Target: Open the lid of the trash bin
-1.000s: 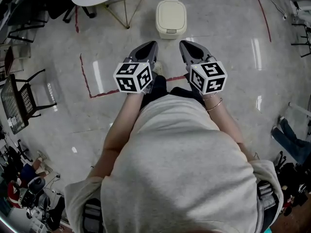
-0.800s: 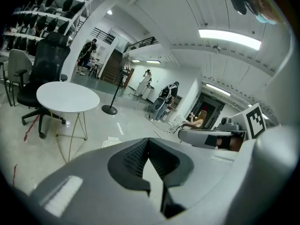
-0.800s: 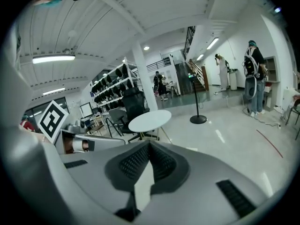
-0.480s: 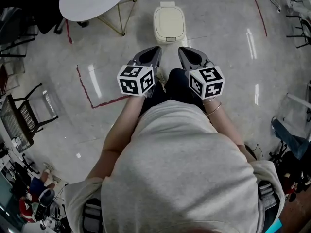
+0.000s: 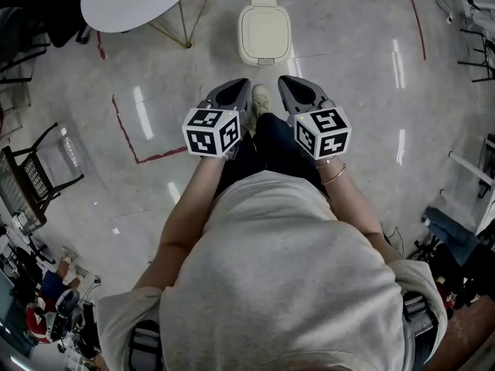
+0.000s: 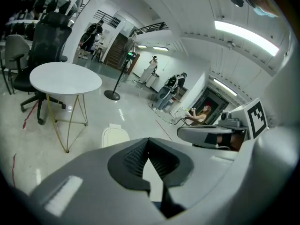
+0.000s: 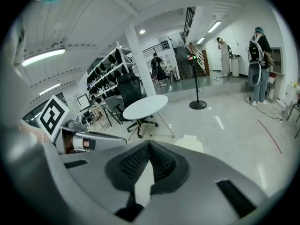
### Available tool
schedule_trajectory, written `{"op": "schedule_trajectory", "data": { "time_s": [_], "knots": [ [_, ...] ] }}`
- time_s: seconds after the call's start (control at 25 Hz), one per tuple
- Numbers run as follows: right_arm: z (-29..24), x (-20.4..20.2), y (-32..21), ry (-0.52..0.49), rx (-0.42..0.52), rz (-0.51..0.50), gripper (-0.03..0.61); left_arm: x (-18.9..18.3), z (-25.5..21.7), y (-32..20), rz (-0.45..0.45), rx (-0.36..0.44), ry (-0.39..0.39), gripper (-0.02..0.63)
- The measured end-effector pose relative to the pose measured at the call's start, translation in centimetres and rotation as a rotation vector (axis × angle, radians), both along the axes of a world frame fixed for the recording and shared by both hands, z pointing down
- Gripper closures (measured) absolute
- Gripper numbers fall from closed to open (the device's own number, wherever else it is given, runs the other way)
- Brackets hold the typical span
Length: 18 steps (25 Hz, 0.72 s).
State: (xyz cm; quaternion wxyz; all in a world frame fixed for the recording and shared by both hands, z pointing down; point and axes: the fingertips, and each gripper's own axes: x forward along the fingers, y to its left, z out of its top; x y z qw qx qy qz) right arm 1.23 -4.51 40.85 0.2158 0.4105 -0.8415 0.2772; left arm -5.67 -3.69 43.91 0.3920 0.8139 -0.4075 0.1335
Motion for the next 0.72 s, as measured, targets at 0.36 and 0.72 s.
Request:
{"op": "schedule_trajectory", "data": {
  "time_s": [0.36, 0.72],
  "knots": [
    [4.7, 1.0, -1.7, 0.018, -0.112, -0.071, 0.572, 1.1, 3.7, -1.2, -0.025, -0.085, 0.083, 0.604],
    [10.3, 1.7, -4.3, 0.056, -0.198, -0.06, 0.572, 2.1, 8.8, -3.7, -0.019, -0.12, 0.082, 0.604]
  ]
}}
